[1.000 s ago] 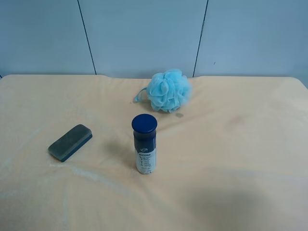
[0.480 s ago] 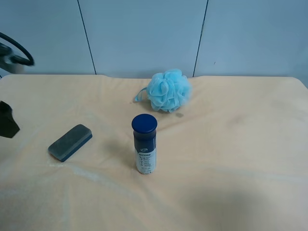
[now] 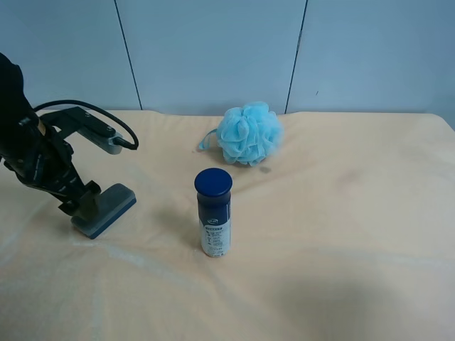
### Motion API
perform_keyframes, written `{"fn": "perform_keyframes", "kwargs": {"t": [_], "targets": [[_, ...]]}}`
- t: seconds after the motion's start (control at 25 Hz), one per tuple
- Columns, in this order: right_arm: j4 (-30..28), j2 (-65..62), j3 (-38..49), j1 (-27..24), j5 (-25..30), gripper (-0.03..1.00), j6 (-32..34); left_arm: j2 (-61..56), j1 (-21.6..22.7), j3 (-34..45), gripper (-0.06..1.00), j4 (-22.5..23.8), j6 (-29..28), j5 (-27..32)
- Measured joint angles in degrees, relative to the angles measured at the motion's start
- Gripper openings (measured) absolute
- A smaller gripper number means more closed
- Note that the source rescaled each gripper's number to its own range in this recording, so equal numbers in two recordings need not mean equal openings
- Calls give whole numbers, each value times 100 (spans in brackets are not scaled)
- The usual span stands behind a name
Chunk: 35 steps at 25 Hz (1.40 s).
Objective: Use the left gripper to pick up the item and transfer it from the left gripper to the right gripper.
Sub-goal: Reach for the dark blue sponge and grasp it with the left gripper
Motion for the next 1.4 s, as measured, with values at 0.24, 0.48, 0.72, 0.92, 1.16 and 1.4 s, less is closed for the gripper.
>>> {"fn": "perform_keyframes", "kwargs": {"t": [0.24,0.48,0.72,0.92,1.16,1.4], "targets": [[0,0,0,0,0,100,0,560,0,0,100,5,-36,-416],[0,0,0,0,0,100,0,1003,0,0,100,11,-151,-872],[0,0,0,0,0,100,0,1229,0,0,100,25,-191,-1133],[0,0,0,0,0,100,0,1287,0,0,100,173,-191,-1143],[0,0,0,0,0,100,0,1289,0,0,93,234,-191,-1143],[0,0,0,0,0,100,0,1289,0,0,43,237,-191,-1120]]}}
